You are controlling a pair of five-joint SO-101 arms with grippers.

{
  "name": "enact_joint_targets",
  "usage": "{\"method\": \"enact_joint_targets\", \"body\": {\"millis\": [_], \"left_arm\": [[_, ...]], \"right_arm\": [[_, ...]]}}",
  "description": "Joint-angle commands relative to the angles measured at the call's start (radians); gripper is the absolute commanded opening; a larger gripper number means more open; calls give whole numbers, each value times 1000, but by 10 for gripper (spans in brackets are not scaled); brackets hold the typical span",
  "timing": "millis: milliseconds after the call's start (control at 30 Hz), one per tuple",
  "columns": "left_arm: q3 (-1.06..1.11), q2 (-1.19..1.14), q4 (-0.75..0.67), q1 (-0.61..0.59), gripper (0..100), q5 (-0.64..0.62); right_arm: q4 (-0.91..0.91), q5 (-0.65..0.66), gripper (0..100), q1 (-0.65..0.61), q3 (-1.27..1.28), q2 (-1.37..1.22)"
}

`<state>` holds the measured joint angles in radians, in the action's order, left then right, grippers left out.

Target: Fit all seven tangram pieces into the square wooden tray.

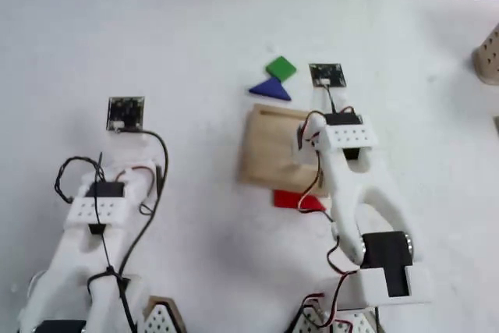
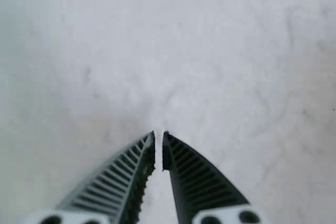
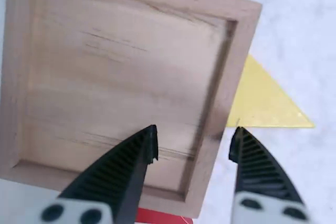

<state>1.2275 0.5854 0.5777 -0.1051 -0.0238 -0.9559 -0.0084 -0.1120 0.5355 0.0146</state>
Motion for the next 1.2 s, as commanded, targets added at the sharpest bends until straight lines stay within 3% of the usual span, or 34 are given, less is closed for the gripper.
{"method": "enact_joint_targets", "body": {"millis": [0,333,567,933,1167], "left_arm": [[-29,-1,-32,8,54,12],[-25,4,-34,8,54,12],[-23,4,-34,8,54,12],[-23,5,-34,-5,54,12],[-23,5,-34,-13,54,12]], "right_arm": [[-10,2,225,48,-40,93],[145,2,222,58,-18,-148],[21,-8,8,136,-110,-131],[18,3,18,328,-124,47],[-15,227,18,503,-262,110]]}}
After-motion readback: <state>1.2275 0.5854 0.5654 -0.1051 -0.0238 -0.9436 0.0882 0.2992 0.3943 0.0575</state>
